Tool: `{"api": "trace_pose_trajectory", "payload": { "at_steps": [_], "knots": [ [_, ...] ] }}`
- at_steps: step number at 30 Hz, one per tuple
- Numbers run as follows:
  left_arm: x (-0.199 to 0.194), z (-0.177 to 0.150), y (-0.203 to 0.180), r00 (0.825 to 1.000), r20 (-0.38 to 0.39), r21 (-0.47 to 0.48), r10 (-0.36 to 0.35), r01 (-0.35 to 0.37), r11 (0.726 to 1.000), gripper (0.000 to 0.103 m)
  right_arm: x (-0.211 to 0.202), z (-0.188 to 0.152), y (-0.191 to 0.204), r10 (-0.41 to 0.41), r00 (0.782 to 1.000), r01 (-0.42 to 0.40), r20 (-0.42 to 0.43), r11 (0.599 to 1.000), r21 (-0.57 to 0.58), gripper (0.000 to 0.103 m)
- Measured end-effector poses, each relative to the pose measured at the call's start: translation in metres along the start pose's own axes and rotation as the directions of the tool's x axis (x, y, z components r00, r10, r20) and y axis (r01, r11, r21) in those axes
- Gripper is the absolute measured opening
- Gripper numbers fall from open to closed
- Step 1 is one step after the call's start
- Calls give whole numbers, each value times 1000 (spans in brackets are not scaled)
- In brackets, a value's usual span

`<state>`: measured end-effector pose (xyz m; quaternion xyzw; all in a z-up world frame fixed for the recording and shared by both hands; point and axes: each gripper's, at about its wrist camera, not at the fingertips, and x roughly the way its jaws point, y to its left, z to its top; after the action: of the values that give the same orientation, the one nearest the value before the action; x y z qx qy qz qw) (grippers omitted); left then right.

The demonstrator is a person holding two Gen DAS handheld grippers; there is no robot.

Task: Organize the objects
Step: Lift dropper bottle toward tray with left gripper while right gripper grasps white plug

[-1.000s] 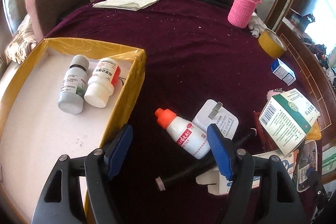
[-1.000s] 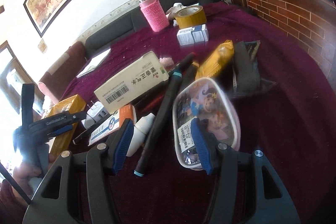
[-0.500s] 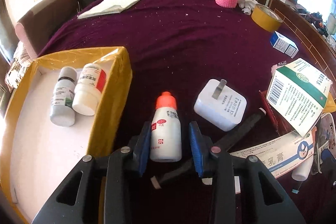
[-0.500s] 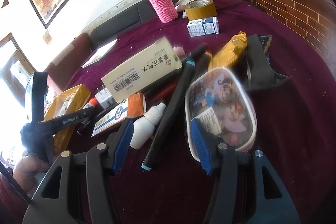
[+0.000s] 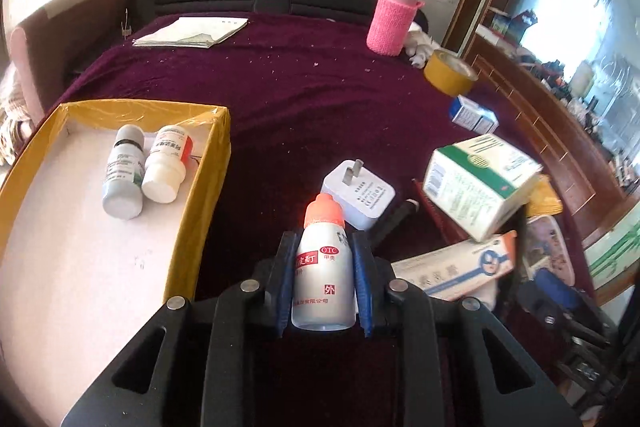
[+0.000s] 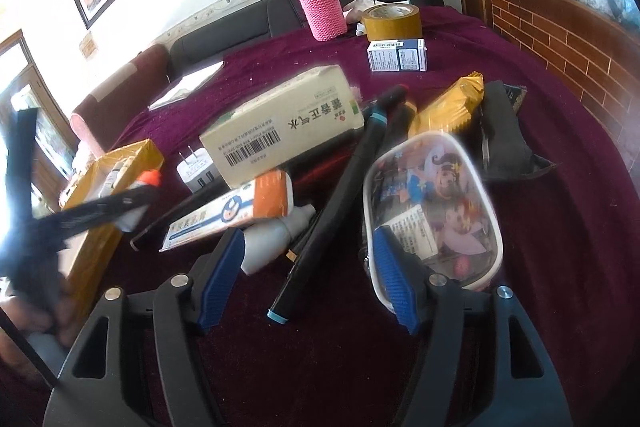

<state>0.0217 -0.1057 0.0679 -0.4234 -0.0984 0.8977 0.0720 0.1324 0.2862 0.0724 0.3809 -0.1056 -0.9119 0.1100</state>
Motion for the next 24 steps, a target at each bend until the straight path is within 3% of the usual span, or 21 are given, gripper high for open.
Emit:
{"api": "trace_pose_trajectory", "payload": {
  "at_steps": [4,9,14,16,19,22,24],
  "knots": [
    [-47,-11,26,994,64,-78,-87,92,993,23,1,-1,3,-22,1000,22,-2,1000,-19,66],
    [-99,-27,57,984,155,-86,-85,99,991,23,-9,1,10,-107,994,107,11,993,-49,66],
    [-119,-40,81,977,197,-90,-83,102,991,23,-36,32,52,22,999,-20,23,994,-106,67],
    [-123,-46,90,974,204,-106,-96,119,987,23,-26,54,77,91,995,-96,-43,985,-146,71],
    [-128,-54,105,971,216,-134,-103,134,982,23,17,86,109,171,960,-209,-220,964,-165,71],
    [-135,-64,122,971,221,-165,-94,133,977,23,65,103,139,86,940,-173,-330,955,-243,71],
    [-138,-68,133,971,224,-185,-86,129,974,23,100,110,151,54,909,-170,-413,954,-248,71]
  ]
}}
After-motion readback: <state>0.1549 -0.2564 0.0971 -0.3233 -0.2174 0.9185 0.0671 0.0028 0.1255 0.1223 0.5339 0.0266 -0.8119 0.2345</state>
